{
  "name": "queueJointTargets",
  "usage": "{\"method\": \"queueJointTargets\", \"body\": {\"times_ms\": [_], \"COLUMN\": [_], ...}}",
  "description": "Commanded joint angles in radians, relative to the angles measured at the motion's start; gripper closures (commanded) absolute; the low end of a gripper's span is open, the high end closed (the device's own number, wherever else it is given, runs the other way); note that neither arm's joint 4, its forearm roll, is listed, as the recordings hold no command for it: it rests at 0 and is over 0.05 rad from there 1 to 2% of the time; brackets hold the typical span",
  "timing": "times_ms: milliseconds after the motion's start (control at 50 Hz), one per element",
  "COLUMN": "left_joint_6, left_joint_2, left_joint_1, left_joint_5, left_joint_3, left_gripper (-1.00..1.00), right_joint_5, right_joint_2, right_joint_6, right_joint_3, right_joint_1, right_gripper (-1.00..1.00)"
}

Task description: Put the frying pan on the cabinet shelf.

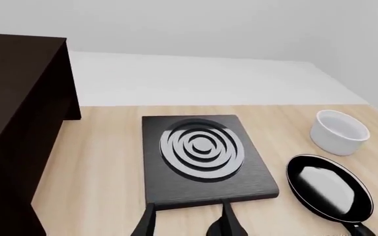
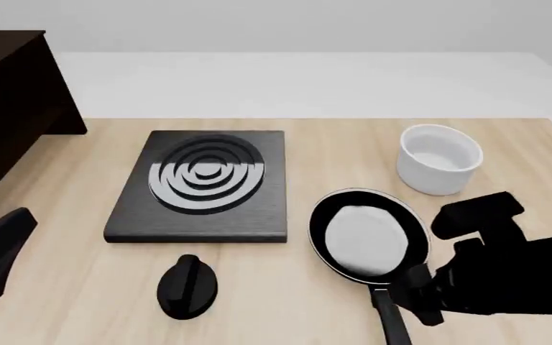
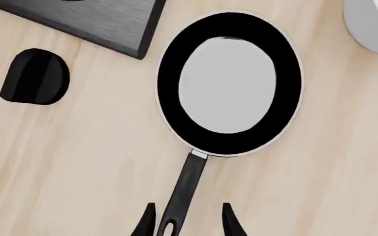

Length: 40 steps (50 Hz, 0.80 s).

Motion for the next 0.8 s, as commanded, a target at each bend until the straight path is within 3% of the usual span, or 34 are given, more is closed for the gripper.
{"method": "queueJointTargets", "body": {"times_ms": [20,320,360,400,420,800], "left_joint_6": [-0.002,0.0,0.001,-0.005,-0.012,0.001], "left_joint_2": [0.001,0.004,0.004,-0.001,-0.004,-0.004], "left_joint_1": [-0.001,-0.004,-0.006,-0.009,-0.012,-0.008], "left_joint_5": [0.005,-0.004,-0.002,0.01,0.016,0.011], "left_joint_3": [-0.005,0.003,0.001,-0.01,-0.017,-0.012], "left_gripper": [-1.0,-1.0,-1.0,-1.0,-1.0,-1.0], "right_joint_5": [-0.044,-0.088,-0.093,-0.093,-0.1,-0.187], "right_joint_2": [0.056,0.089,0.093,0.108,0.107,0.17], "right_joint_6": [0.042,0.078,0.159,0.112,0.131,0.156], "right_joint_3": [0.042,0.086,0.096,0.089,0.095,0.152], "right_joint_1": [0.049,0.092,0.139,0.131,0.133,0.156], "right_gripper": [-1.0,-1.0,-1.0,-1.0,-1.0,-1.0]}}
